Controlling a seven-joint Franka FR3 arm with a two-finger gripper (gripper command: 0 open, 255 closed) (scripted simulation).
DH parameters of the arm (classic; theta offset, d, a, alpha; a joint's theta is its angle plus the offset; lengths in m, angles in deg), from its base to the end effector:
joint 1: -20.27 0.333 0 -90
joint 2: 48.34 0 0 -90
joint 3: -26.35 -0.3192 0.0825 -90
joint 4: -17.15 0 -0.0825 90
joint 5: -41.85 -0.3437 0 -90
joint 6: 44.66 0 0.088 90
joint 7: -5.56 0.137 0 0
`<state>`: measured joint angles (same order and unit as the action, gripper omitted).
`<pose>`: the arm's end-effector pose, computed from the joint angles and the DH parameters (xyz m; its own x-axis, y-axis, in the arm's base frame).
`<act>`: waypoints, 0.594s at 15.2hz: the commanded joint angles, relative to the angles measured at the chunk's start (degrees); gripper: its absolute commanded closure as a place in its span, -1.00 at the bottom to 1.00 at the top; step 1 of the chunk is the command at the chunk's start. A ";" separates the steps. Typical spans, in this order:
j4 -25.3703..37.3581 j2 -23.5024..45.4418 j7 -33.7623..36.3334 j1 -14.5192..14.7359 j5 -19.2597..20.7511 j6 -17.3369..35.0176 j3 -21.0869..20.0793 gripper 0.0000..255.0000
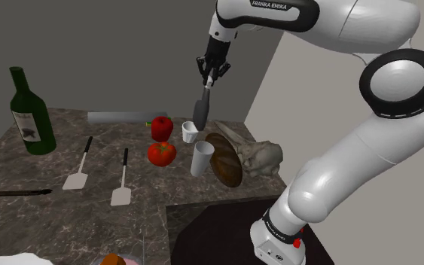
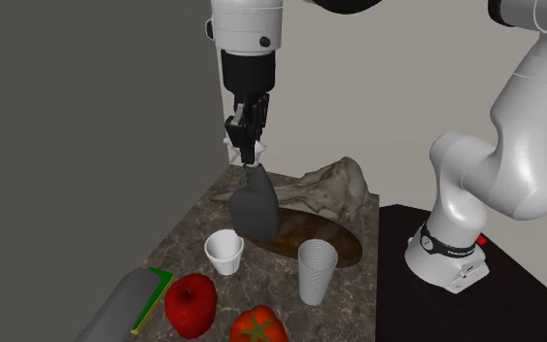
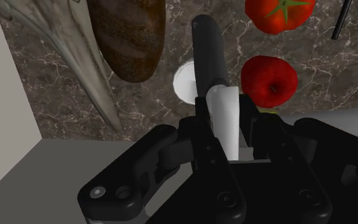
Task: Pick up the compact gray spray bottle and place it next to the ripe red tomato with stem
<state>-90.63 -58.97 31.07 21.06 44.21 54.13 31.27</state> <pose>0.4638 -0.0415 0.5663 0.8721 -0.4880 0.0360 -0.4886 -0.8724 0.0106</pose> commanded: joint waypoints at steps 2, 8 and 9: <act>-2.45 -0.16 0.08 -0.01 0.03 2.32 0.01 1.00; -7.11 -0.20 0.20 -0.04 0.09 6.94 0.07 1.00; -7.84 -0.16 0.21 -0.05 0.10 7.71 0.08 1.00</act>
<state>-97.58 -59.07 31.17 20.98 44.30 60.98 31.39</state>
